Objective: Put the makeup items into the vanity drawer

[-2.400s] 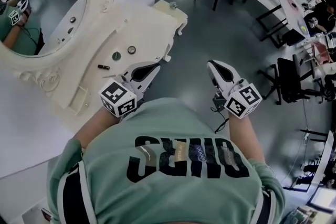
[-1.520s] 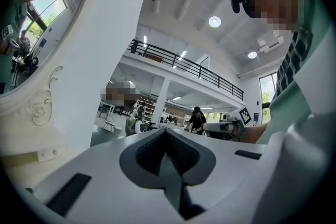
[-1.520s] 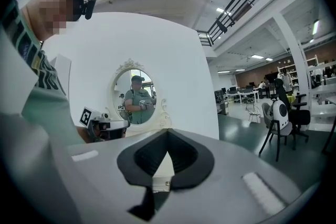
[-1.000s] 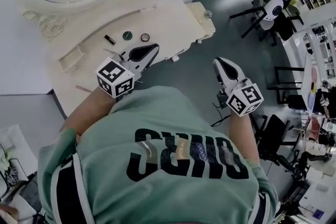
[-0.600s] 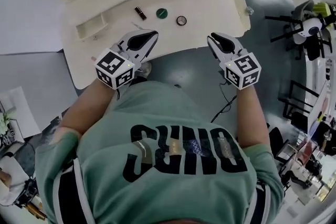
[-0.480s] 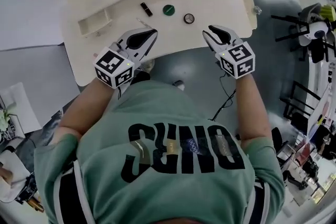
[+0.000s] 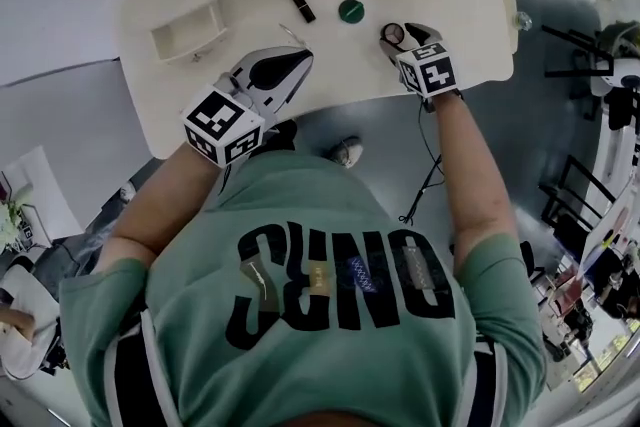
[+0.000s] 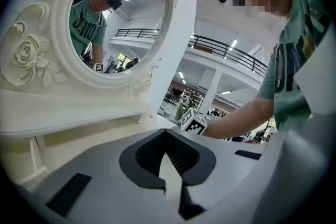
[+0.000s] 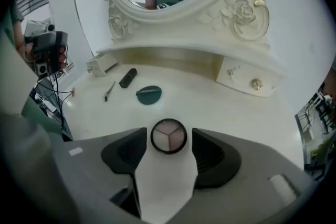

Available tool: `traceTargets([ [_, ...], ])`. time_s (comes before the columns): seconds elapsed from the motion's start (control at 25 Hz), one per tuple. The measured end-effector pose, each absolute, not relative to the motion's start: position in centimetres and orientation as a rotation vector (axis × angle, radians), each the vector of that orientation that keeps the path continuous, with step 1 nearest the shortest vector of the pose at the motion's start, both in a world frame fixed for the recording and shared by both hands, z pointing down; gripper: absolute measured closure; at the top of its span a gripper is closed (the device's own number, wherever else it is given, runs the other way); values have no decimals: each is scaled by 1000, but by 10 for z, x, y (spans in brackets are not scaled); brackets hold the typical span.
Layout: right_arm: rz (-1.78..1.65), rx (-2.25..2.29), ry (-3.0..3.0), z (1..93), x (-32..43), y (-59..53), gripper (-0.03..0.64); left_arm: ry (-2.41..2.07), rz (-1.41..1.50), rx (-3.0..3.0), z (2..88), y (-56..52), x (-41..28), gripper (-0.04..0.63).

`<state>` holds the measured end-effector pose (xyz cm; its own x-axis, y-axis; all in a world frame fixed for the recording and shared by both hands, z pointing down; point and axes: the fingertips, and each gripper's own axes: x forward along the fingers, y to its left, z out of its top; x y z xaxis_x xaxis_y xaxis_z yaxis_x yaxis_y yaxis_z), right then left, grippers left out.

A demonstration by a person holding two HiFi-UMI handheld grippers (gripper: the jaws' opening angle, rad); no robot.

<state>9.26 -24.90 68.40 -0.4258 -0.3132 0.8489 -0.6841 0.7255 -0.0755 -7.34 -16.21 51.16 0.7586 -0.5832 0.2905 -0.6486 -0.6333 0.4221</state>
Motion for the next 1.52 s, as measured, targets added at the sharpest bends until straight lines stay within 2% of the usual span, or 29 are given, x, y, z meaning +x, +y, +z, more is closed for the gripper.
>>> traceTargets([
  [0.2, 545, 766, -2043, 695, 94, -249, 336, -907, 199, 2447, 515, -158, -69, 592],
  [0.28, 533, 768, -2062, 694, 93, -248, 396, -903, 211, 2455, 515, -156, -66, 592],
  [0.4, 539, 776, -2096, 687, 90, -243, 397, -911, 224, 2480, 509, -156, -63, 592],
  [0.68, 517, 933, -2265, 579, 121, -218, 397, -906, 174, 2581, 461, -166, -47, 592],
  [0.92, 367, 1153, -2373, 457, 178, -159, 397, -737, 91, 2749, 400, -155, 16, 592],
  [1.16, 272, 1447, -2420, 357, 261, -90, 397, -487, 38, 2879, 344, -127, 110, 592],
  [1.52, 207, 1697, -2388, 311, 337, -11, 397, -250, 31, 2942, 316, -79, 198, 592],
])
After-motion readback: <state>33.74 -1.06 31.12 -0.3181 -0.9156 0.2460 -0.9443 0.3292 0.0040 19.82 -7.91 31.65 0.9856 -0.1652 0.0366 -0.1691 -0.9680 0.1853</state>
